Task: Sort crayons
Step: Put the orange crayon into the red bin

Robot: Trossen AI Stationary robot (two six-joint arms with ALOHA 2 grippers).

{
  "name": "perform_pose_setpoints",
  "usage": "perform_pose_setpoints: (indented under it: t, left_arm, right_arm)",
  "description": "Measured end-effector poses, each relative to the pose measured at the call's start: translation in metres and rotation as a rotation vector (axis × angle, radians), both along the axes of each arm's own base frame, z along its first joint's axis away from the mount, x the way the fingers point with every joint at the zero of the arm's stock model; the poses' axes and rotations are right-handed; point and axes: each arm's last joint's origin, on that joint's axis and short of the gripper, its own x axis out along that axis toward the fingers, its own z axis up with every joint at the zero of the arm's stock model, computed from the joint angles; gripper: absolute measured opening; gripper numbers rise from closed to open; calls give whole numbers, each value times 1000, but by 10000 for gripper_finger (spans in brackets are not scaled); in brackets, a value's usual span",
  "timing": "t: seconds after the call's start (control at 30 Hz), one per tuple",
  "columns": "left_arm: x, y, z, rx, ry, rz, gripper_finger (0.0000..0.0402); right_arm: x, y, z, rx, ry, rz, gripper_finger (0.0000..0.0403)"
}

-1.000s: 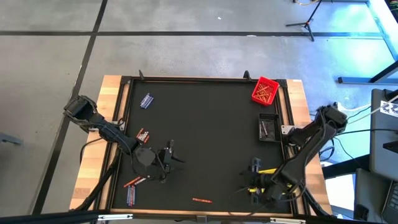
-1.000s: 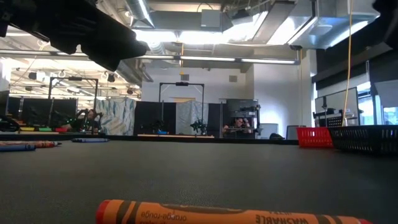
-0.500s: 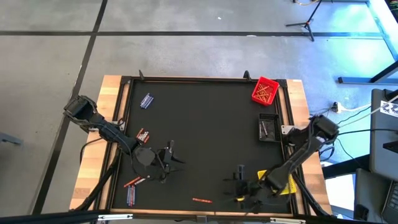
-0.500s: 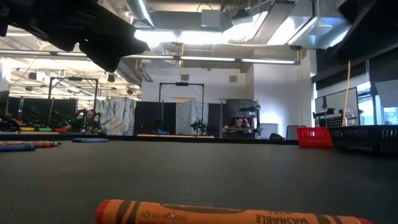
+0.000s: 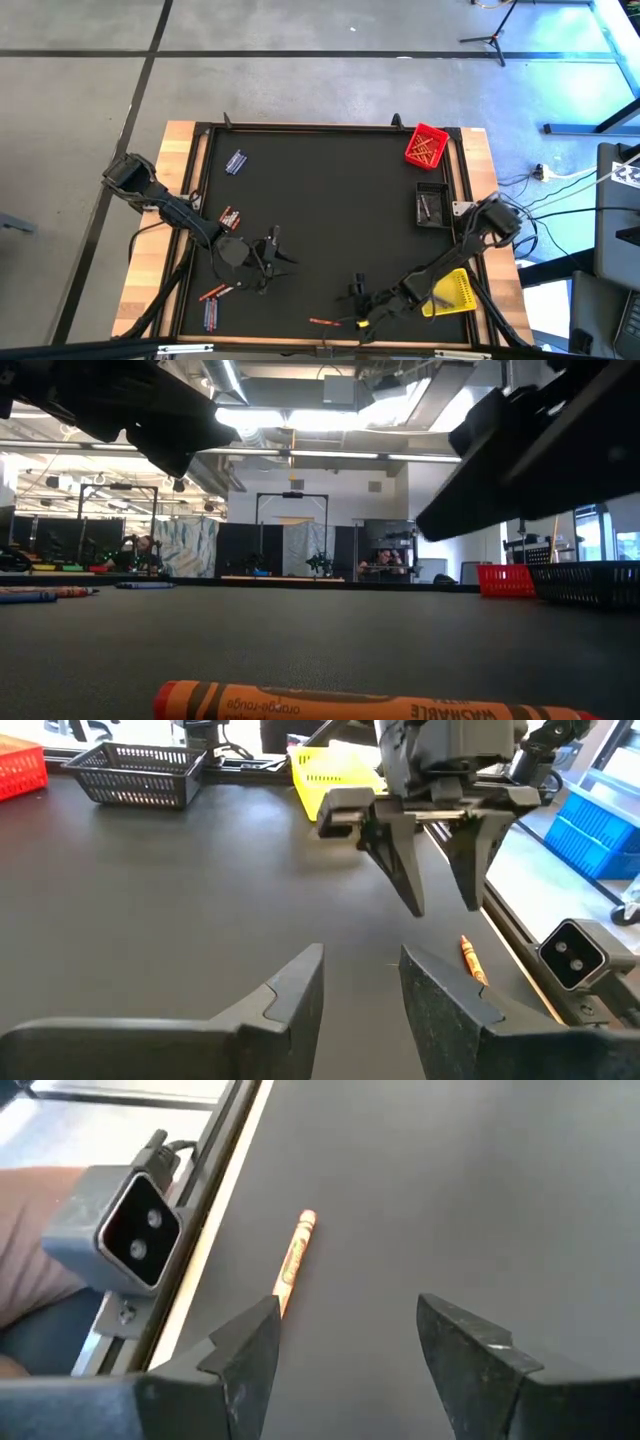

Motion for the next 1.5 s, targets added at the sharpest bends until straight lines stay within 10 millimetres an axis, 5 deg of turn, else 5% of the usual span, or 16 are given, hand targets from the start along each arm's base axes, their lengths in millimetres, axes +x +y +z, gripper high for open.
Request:
perform_pose_setpoints:
  t: [0.87, 1.37, 1.5]
  left_arm:
    - [0, 0, 1, 16, -11, -8, 126]
    - [-10, -21, 3, -27, -40, -98, 126]
    - [-10, -21, 3, -5, -45, -104, 126]
  right_arm:
    - [13, 7, -29, 51, -63, 25, 231]
    - [12, 9, -29, 93, -47, 50, 231]
    - [15, 11, -42, 108, -46, 66, 231]
